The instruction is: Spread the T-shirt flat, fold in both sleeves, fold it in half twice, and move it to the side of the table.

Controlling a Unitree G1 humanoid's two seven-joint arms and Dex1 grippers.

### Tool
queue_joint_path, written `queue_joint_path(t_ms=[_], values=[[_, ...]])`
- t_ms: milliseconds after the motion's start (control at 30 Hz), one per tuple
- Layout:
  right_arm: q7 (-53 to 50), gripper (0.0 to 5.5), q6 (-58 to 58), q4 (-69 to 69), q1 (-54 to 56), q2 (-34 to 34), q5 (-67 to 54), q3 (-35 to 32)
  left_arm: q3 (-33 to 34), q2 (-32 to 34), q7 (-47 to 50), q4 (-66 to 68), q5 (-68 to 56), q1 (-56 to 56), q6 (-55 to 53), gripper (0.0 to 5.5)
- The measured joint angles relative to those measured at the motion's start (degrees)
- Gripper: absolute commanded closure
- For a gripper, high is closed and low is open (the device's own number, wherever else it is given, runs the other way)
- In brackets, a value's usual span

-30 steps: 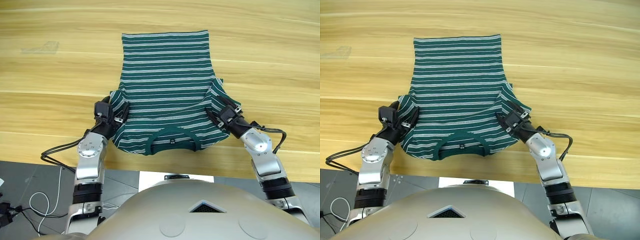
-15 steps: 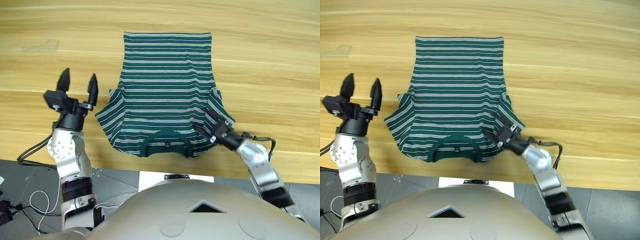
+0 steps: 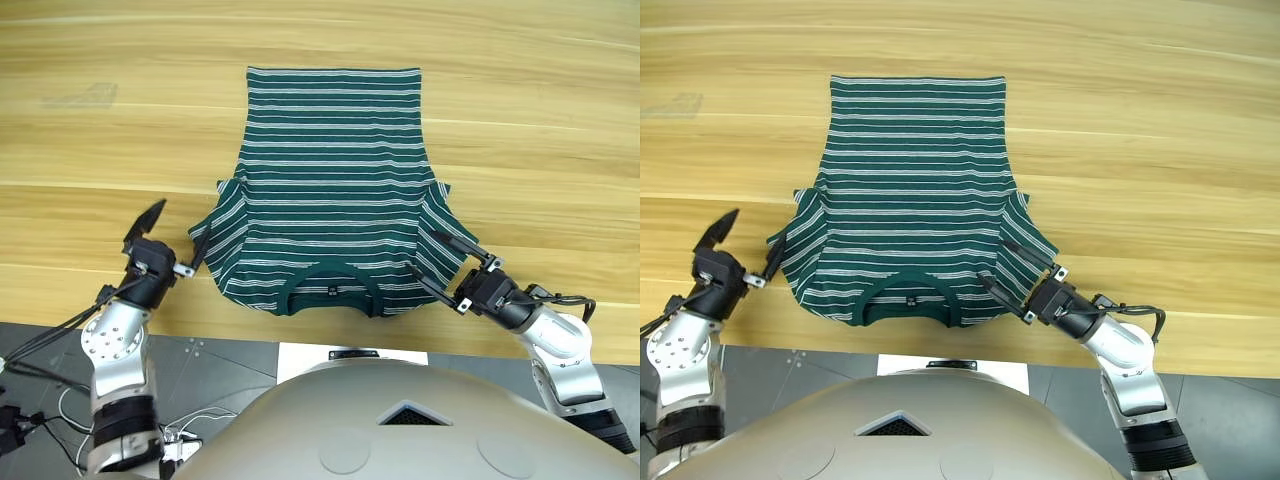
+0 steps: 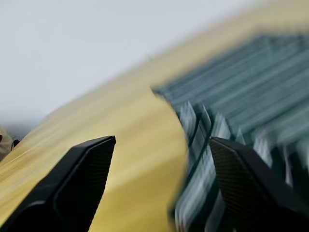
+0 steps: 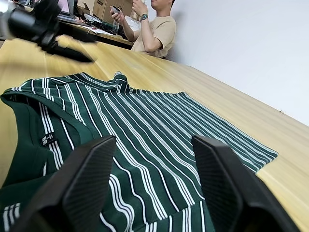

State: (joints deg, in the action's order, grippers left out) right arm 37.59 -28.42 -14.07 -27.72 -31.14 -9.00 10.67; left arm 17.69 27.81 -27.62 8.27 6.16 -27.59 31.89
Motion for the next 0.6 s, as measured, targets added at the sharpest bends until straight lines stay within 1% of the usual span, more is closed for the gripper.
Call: queue_joint_path(t_ms=[100, 167, 200, 233, 367, 467, 600], values=[[-0.38, 2.61, 0.01, 1.22, 2.84, 0.09, -0.05, -1.44, 1.80, 3.07, 8.64, -5.19, 17.05, -4.16, -1.58, 1.90], [-0.76, 2.61, 0.11, 2.49, 4.76, 0.12, -0.66, -2.86, 1.65, 4.52, 12.70, -8.89, 26.99, -5.50, -3.61, 1.90], [-1.25, 2.61, 0.40, 3.72, 5.96, 0.13, -1.90, -4.84, 1.00, 5.85, 14.42, -11.81, 33.64, -6.35, -5.13, 1.90], [-1.46, 2.61, 0.73, 4.04, 6.22, 0.09, -2.75, -6.32, 0.31, 6.77, 14.84, -13.56, 36.64, -6.88, -5.76, 1.90], [-1.79, 2.61, 0.70, 4.07, 4.52, 0.13, -4.13, -9.93, -1.74, 9.44, 14.78, -17.10, 40.62, -6.45, -7.55, 1.90], [-2.51, 2.61, 0.66, 4.26, 4.26, 0.91, -3.65, -10.42, -3.24, 12.48, 14.65, -17.29, 41.86, -4.02, -7.87, 1.90], [-2.62, 2.61, 0.49, 4.40, 3.84, 1.51, -2.69, -10.36, -7.36, 16.13, 12.42, -17.29, 42.54, -2.76, -7.47, 1.90]])
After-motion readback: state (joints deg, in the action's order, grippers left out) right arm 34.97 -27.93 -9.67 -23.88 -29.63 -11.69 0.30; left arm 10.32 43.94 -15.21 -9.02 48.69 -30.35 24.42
